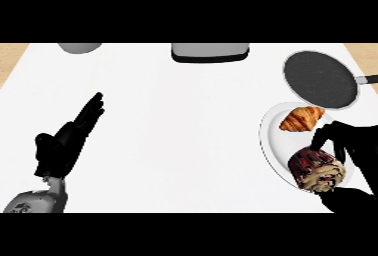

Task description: Pick the cupcake from the plate and place it in the pan

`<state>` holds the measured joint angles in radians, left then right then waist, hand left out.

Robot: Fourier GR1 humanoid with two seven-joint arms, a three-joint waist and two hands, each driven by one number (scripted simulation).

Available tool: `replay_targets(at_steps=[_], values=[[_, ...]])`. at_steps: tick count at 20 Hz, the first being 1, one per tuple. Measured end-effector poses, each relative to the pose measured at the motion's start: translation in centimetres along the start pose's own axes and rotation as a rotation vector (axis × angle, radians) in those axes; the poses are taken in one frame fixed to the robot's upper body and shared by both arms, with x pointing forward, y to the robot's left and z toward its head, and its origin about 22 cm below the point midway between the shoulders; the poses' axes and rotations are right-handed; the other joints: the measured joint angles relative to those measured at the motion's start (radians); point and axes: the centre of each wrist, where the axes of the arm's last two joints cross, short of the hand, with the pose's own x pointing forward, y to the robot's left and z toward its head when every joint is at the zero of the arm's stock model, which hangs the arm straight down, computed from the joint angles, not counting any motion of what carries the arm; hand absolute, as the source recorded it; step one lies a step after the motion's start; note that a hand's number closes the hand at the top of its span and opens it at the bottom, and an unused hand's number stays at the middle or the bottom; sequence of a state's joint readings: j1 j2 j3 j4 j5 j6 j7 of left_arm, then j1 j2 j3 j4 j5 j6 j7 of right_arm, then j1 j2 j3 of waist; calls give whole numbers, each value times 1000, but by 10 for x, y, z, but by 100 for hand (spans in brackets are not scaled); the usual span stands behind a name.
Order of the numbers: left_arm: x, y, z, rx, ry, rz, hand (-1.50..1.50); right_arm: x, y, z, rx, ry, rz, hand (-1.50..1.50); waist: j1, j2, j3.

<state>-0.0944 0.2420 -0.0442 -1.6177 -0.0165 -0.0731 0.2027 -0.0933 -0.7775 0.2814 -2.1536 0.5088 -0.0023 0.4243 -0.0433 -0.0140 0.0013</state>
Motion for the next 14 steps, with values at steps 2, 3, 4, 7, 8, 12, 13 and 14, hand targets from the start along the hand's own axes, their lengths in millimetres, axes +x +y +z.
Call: replay_targets(at_steps=[2,3,4,7,8,12,13,14], values=[[6,0,-1,-6,-8,-5,0,-9,0,6,-51,19,-27,150,12,4,0],[6,-2,0,-13,-8,-4,0,-14,1,9,-76,32,-38,150,16,6,0],[5,-5,-1,-17,-8,-3,0,-21,2,9,-95,42,-51,150,20,8,0],[10,-12,-7,-27,-17,-7,0,-40,7,4,-134,79,-124,150,31,12,0],[11,-9,-8,-28,-22,-9,0,-49,12,0,-146,87,-147,150,35,13,0],[14,-13,-12,-38,-21,-14,0,-85,18,-17,-180,114,-202,150,44,15,0],[14,-15,-11,-38,-21,-13,0,-93,19,-24,-190,121,-203,150,47,15,0],[13,-15,-12,-39,-24,-11,0,-101,24,-31,-194,125,-199,150,49,16,-1]])
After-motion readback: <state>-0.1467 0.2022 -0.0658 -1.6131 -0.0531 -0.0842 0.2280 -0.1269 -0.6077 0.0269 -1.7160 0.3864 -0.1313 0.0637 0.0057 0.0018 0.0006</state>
